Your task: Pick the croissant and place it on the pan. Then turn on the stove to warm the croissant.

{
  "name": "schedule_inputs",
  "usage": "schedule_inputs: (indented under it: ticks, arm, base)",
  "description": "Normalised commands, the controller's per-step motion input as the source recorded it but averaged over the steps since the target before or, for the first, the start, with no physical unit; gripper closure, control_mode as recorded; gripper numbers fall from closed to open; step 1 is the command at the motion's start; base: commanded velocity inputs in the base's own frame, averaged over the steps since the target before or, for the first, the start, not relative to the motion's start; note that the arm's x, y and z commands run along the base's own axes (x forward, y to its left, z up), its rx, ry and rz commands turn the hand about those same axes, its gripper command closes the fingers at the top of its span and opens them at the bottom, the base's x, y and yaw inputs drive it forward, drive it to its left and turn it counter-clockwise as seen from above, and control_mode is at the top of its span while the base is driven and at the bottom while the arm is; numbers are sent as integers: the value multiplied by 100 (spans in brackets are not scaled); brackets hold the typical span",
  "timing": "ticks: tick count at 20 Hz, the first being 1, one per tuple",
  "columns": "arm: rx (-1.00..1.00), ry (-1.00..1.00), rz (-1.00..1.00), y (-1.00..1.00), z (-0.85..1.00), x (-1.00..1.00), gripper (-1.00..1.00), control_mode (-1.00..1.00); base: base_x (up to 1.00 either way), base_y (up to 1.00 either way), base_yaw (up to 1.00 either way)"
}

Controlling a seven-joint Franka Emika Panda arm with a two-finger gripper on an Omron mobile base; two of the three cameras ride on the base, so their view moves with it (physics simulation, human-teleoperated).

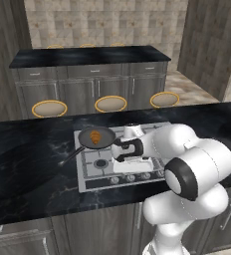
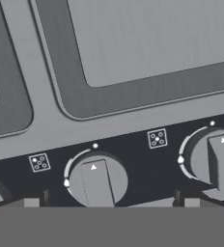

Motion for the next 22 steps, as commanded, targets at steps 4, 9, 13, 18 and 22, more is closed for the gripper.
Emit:
schedule_inputs:
  ticks: [4, 9, 13, 18, 22]
  arm:
    - [0, 0, 0, 7, -9, 9, -100, -100]
    - [0, 0, 0, 2, -13, 16, -100, -100]
    - [0, 0, 0, 0, -13, 21, -100, -100]
    - [-3, 0, 0, 3, -23, 9, -100, -100]
    - [-5, 0, -2, 2, -34, 1, 100, -100]
  base:
    - [0, 0, 0]
    - [0, 0, 0]
    - [0, 0, 0]
    - [0, 0, 0]
    - [0, 0, 0]
